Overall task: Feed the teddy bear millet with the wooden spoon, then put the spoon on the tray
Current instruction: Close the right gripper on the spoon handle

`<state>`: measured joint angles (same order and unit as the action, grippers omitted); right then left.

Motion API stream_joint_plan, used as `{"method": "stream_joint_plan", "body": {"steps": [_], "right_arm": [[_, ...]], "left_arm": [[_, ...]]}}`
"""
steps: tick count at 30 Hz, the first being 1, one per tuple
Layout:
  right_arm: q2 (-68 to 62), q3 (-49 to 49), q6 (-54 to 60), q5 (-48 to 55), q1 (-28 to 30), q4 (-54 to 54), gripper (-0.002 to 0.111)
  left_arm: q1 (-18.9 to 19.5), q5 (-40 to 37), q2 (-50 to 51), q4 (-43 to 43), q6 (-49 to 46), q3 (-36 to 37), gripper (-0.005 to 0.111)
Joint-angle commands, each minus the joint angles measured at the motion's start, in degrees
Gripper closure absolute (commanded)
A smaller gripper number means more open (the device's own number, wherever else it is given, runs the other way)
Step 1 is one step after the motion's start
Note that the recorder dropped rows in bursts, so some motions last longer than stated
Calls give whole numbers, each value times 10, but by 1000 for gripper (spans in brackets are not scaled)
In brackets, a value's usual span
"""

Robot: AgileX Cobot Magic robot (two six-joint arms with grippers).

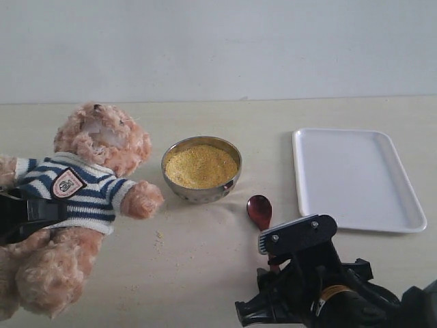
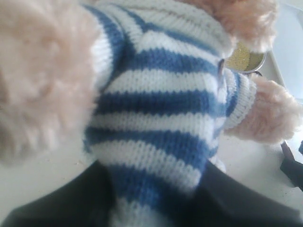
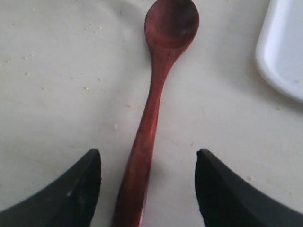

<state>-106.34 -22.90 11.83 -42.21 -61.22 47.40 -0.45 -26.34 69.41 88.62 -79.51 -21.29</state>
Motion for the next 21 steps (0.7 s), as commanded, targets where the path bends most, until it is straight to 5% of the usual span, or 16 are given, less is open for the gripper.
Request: {"method": "stream_joint_plan", "body": {"steps": [1,6,13,17,21], "right_arm": [[-1,-9,0,20,1,1,56],[-1,-12,2,65,1,1,83],[-1,-12,1,90,1,40,86],[-1,-12,14,75,1,86,106],[12,-12,22,55,1,105,108]], "left_arm": [[1,-11,-6,3,-2,1,102],[1,-11,-6,3,-2,1,102],[1,-12,-6,3,-2,1,102],[1,-12,-6,2,-2,1,102],[1,-17,-6,3,-2,1,102]]}}
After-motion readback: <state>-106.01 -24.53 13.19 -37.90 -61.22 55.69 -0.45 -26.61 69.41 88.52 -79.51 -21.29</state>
